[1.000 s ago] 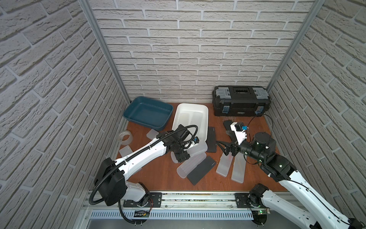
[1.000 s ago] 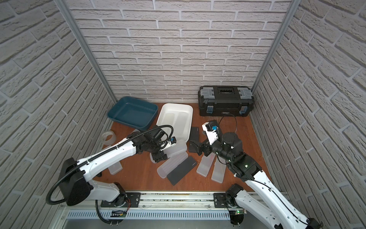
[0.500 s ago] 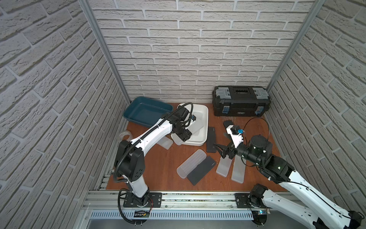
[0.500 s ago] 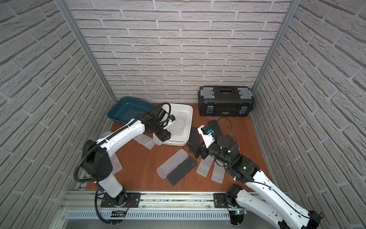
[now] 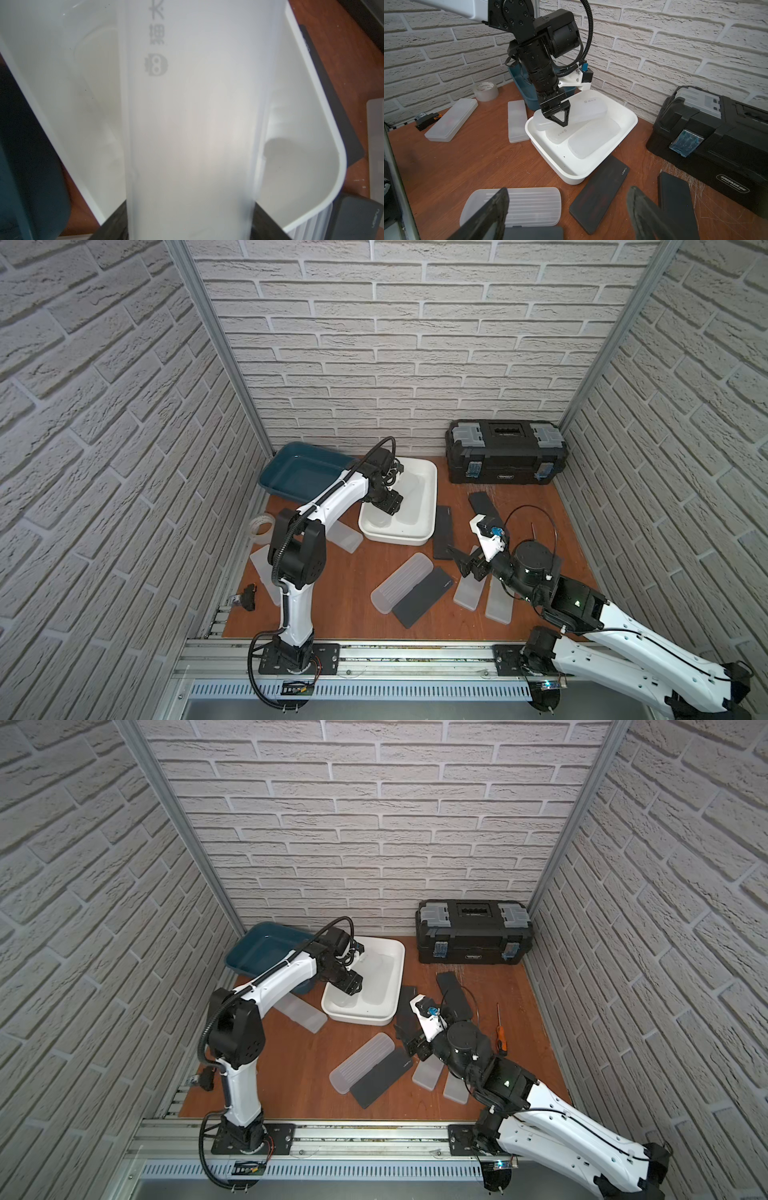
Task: Place the pencil cases by color into the storage box
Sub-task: Place the pencil case at the storage box.
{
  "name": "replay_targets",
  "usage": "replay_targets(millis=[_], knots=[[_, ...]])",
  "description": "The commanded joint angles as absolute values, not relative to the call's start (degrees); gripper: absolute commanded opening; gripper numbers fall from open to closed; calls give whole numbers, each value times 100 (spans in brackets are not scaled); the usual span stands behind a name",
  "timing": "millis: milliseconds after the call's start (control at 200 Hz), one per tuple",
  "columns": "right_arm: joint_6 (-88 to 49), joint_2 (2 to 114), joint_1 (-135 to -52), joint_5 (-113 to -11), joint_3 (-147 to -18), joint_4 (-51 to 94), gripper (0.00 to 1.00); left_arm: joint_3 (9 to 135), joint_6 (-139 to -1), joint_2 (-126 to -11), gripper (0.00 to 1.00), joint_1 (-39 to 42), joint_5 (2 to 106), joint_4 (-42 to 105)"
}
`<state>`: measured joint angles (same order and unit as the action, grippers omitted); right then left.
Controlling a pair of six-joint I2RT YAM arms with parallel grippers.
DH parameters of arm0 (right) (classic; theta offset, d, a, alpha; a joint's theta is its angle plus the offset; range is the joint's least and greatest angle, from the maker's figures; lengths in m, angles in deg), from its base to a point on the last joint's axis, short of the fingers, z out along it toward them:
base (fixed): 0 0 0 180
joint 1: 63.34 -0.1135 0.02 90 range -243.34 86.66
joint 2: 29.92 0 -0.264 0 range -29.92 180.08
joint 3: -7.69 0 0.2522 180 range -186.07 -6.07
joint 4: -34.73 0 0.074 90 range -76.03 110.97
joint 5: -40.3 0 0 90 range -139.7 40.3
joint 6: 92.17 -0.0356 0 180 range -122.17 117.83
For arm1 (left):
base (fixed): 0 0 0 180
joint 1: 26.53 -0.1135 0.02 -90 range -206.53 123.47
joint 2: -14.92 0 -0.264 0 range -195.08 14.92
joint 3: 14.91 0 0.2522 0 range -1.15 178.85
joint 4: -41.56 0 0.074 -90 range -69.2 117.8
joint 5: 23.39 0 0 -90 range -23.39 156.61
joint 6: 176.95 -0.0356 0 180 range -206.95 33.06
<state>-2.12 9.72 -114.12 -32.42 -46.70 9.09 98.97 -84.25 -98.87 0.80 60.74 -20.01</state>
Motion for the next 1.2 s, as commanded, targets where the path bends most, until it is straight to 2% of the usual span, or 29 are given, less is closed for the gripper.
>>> replay_targets(millis=[0, 480, 1195], knots=[[23, 1065, -11655, -2676, -4621, 1459, 89, 10088, -8064, -10045, 71, -12, 6001, -1819], [758, 1254, -12599, -1750, -4089, 2481, 88, 10253, -7366, -10508, 71, -55, 6486, -1745], [828, 1244, -12783, -1921, -3741, 2946, 88, 10841, -6477, -11281, 70, -78, 7116, -2027]])
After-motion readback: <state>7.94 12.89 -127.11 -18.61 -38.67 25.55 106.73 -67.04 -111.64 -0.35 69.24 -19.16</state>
